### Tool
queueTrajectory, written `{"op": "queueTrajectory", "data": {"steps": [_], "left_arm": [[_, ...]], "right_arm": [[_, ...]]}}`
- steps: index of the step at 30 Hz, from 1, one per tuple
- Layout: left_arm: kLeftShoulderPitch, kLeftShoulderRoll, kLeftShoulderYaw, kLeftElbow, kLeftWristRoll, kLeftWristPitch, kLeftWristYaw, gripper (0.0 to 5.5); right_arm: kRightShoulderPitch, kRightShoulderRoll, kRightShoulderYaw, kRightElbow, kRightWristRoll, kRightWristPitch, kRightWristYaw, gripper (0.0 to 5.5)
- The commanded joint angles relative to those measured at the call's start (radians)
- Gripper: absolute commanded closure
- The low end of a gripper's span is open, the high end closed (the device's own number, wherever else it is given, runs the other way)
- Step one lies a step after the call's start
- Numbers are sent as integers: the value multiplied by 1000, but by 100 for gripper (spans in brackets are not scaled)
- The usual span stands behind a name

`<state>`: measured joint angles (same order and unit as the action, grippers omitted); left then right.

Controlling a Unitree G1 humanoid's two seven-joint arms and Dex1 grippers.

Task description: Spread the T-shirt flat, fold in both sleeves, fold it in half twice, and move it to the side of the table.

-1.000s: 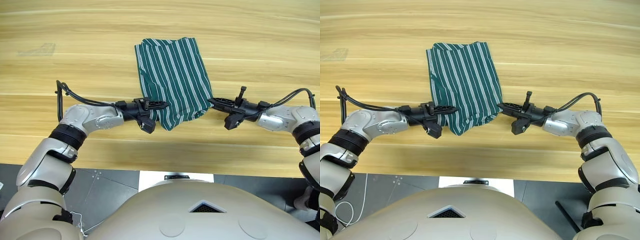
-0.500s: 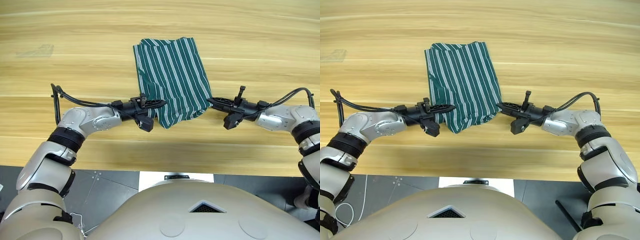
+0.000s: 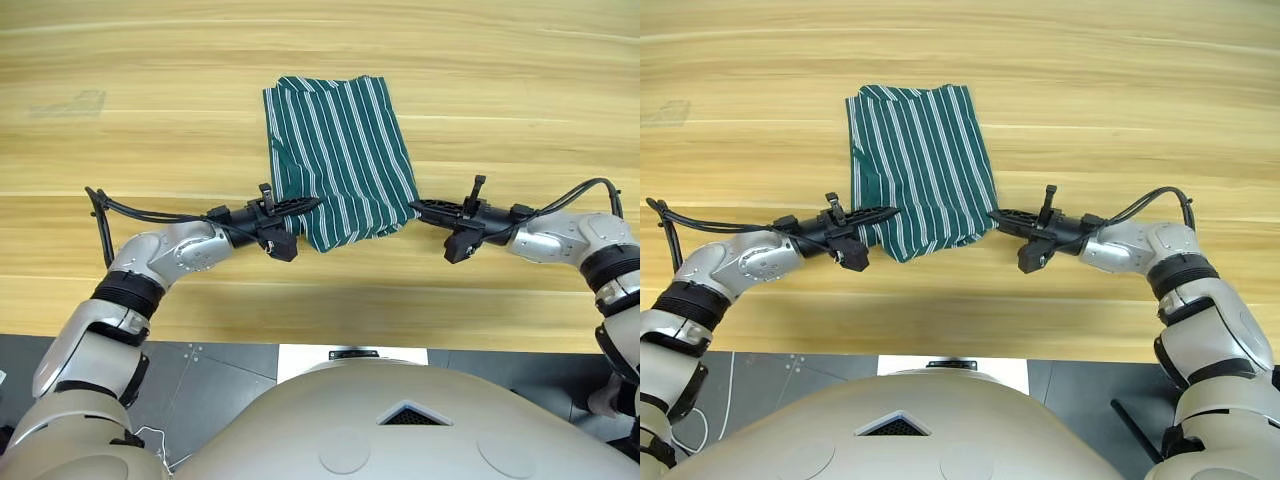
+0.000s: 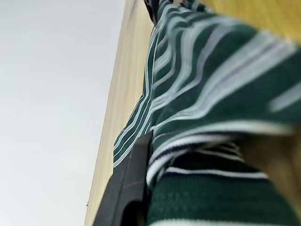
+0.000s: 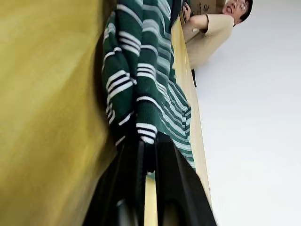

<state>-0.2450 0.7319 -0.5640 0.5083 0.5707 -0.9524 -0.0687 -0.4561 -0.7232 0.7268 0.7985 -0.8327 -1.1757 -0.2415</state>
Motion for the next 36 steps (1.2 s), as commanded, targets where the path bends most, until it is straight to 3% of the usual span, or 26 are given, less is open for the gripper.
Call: {"op": "queueTrajectory", "data": {"steps": [1, 8, 14, 17, 21, 26, 34, 35, 36], "left_arm": [[171, 4, -46, -94, -124, 16, -148, 547], [409, 92, -36, -403, -384, 73, -310, 547], [638, 170, 52, -591, -538, 149, -346, 547], [598, 102, 96, -549, -671, 218, -378, 547], [449, -91, 188, -417, -895, 365, -402, 547], [342, -260, 259, -284, -960, 535, -422, 547], [208, -416, 367, -92, -922, 724, -392, 547], [197, -426, 377, -71, -910, 731, -387, 547], [187, -439, 389, -52, -905, 741, -387, 513]], "right_arm": [[166, -102, 27, -195, 149, -28, 222, 541], [417, -330, 39, -671, 625, 138, 547, 541], [564, -450, -32, -894, 888, 267, 692, 541], [519, -333, -86, -851, 940, 346, 725, 541], [408, -89, -168, -630, 918, 469, 688, 541], [292, 145, -247, -402, 867, 585, 645, 541], [171, 351, -321, -181, 780, 597, 612, 541], [167, 365, -329, -176, 778, 590, 614, 505], [161, 380, -334, -171, 771, 589, 614, 493]]}}
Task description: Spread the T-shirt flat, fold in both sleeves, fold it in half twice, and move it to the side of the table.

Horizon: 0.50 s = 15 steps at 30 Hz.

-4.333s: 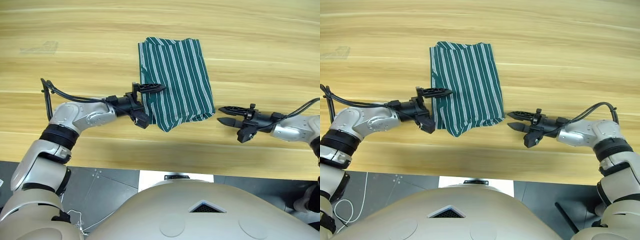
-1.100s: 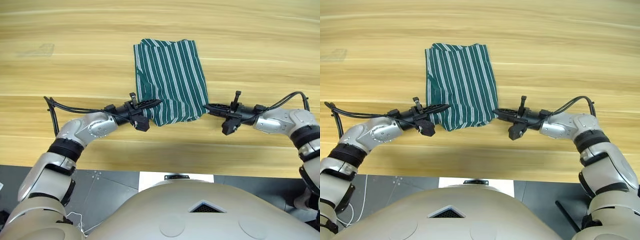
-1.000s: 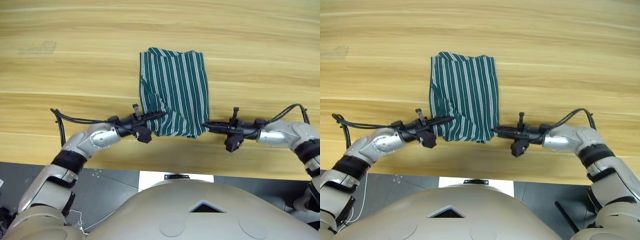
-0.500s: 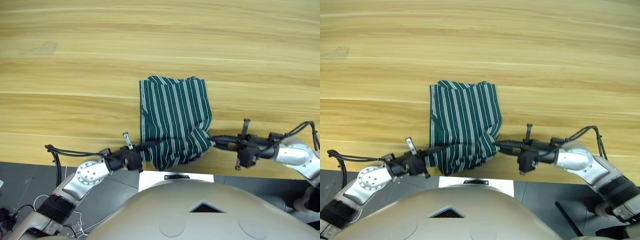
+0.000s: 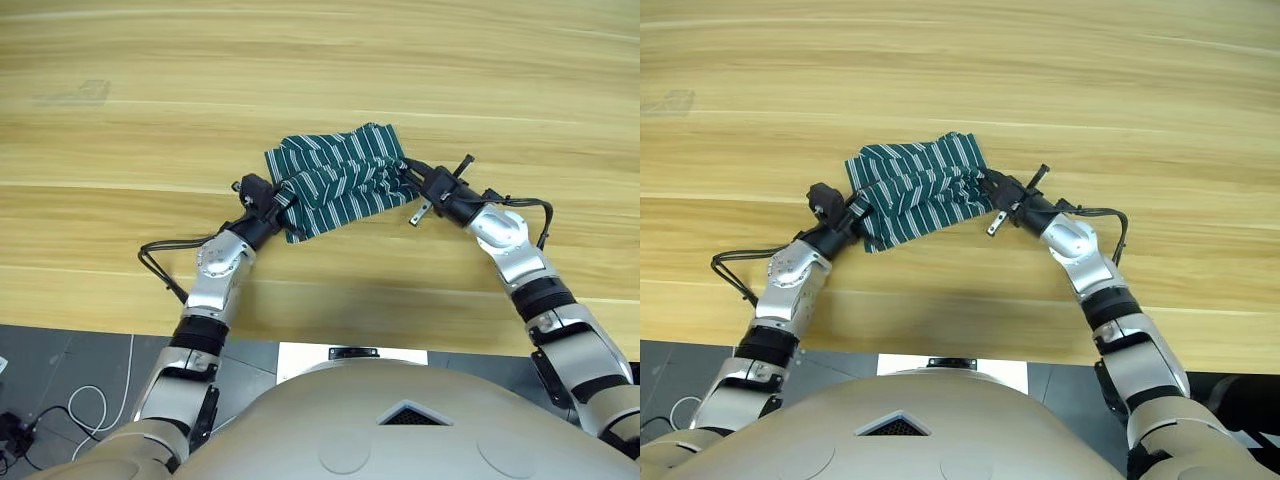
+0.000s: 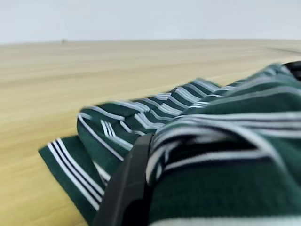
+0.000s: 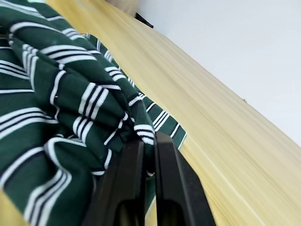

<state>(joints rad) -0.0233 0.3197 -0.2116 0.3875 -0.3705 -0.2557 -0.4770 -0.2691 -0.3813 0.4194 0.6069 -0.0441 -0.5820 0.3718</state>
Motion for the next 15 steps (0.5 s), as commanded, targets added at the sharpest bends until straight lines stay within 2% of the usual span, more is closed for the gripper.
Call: {"op": "queueTrajectory", "data": {"steps": [1, 9, 12, 15], "left_arm": [[-38, -36, 44, 80, 42, 46, 16, 500], [-54, -141, 175, 130, -6, 128, 49, 368], [-80, -171, 241, 172, -23, 174, 102, 323], [-119, -193, 311, 222, -37, 221, 179, 283]], "right_arm": [[-30, 50, -30, 25, -24, -6, 4, 472], [-47, 160, -85, 64, -37, 18, -42, 325], [-78, 200, -123, 103, -45, 40, -104, 275], [-134, 247, -192, 183, -55, 97, -248, 226]]}}
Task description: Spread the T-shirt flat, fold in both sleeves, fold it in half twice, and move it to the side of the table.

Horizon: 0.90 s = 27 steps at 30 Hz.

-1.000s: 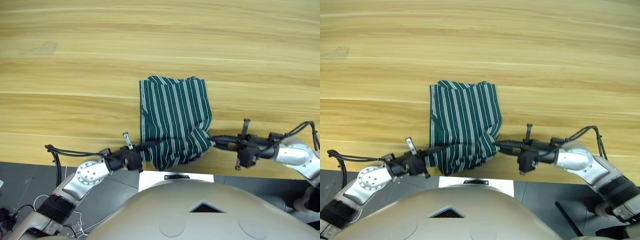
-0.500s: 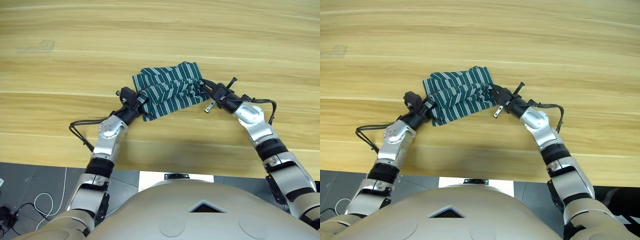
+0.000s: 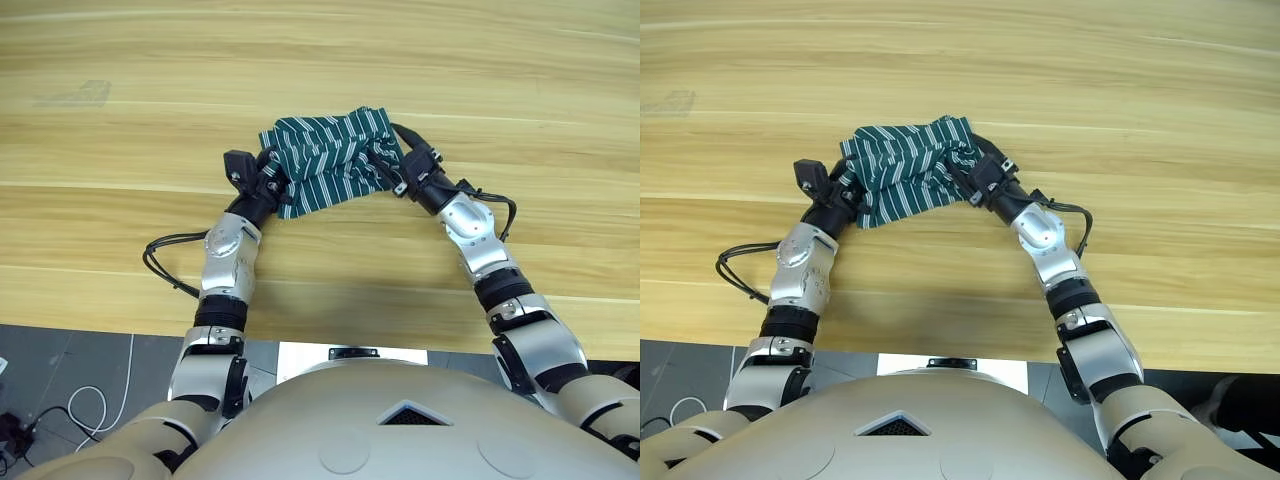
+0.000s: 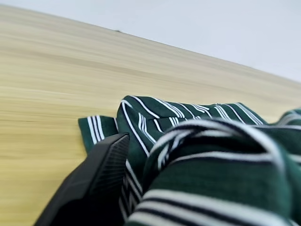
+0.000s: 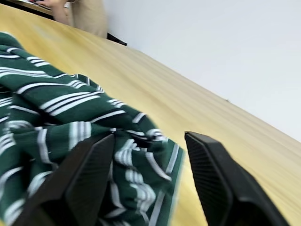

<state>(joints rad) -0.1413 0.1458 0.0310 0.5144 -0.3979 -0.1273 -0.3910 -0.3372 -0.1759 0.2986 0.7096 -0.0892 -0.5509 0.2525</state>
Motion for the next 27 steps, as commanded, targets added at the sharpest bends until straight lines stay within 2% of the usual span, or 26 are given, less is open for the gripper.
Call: {"op": "queueTrajectory", "data": {"steps": [1, 3, 6, 9, 15, 17, 20, 22, 25, 27], "left_arm": [[-12, -22, 94, 109, -18, 103, 110, 266], [-27, -27, 120, 128, -11, 110, 134, 243], [-39, -37, 158, 155, -17, 130, 156, 197], [-48, -54, 216, 142, -73, 182, 159, 197], [2, -140, 325, -4, -275, 366, 147, 197], [48, -153, 384, -88, -356, 422, 180, 197], [161, -137, 409, -289, -419, 466, 150, 197], [213, -127, 429, -394, -457, 476, 126, 197], [203, -104, 542, -413, -534, 438, 156, 197], [175, -78, 529, -429, -427, 344, 170, 197]], "right_arm": [[-90, 58, -105, 111, 7, 95, -166, 209], [-138, 78, -160, 173, 30, 136, -217, 187], [-230, 89, -235, 272, 60, 187, -269, 187], [-259, 108, -263, 320, 66, 189, -277, 187], [-116, 147, -153, 267, -51, 98, -263, 187], [-59, 151, -118, 228, -93, 78, -273, 187], [-4, 151, -76, 182, -144, 66, -286, 187], [15, 153, -64, 161, -163, 68, -293, 187], [37, 159, -47, 138, -182, 67, -300, 187], [54, 165, -30, 116, -200, 65, -303, 187]]}}
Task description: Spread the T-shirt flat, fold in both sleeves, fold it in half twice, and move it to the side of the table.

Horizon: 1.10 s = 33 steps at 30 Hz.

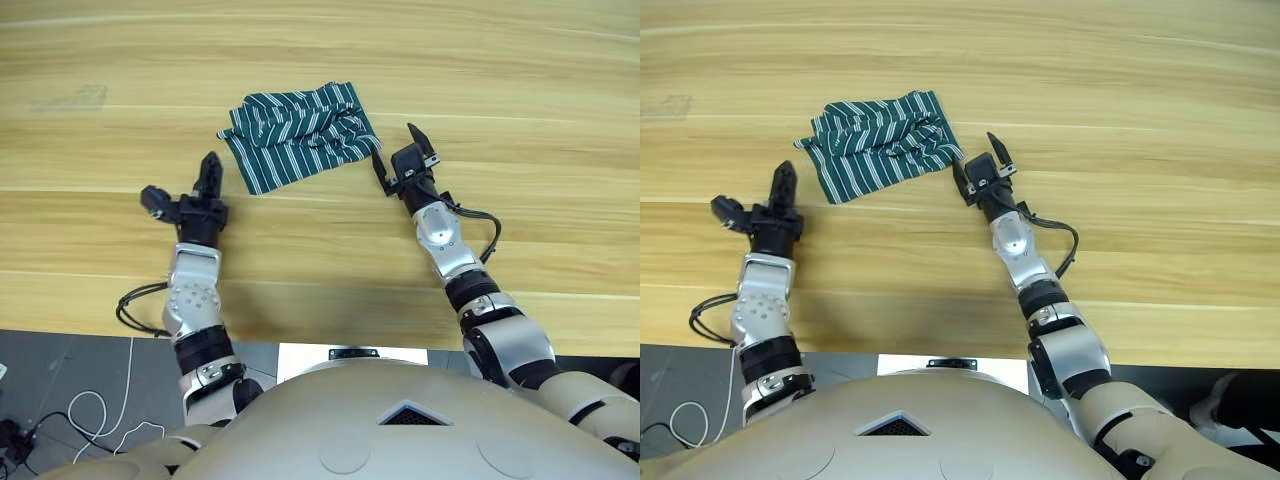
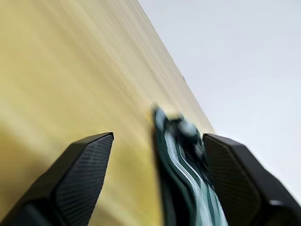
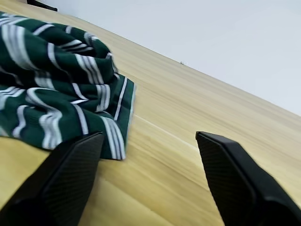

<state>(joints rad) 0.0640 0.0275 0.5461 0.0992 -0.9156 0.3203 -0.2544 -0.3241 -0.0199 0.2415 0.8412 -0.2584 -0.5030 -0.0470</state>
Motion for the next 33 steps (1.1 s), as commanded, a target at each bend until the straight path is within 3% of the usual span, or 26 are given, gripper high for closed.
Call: {"op": "queueTrajectory", "data": {"steps": [1, 5, 8, 18, 33], "left_arm": [[-36, 58, -46, -38, 203, -162, 32, 197], [-72, 184, -439, -65, 750, -462, -86, 197], [-198, 256, -580, 114, 930, -540, -153, 197], [-370, 267, -730, 465, 918, -784, -488, 197], [-543, 254, -725, 717, 986, -812, -372, 197]], "right_arm": [[47, 10, 34, -23, -38, 18, -8, 187], [48, 16, 41, -30, -57, 25, -35, 187], [36, 21, 39, -28, -58, 22, -51, 187], [14, -29, -2, 71, -49, 12, -104, 187], [21, -16, -1, 97, -49, -11, -110, 187]]}}
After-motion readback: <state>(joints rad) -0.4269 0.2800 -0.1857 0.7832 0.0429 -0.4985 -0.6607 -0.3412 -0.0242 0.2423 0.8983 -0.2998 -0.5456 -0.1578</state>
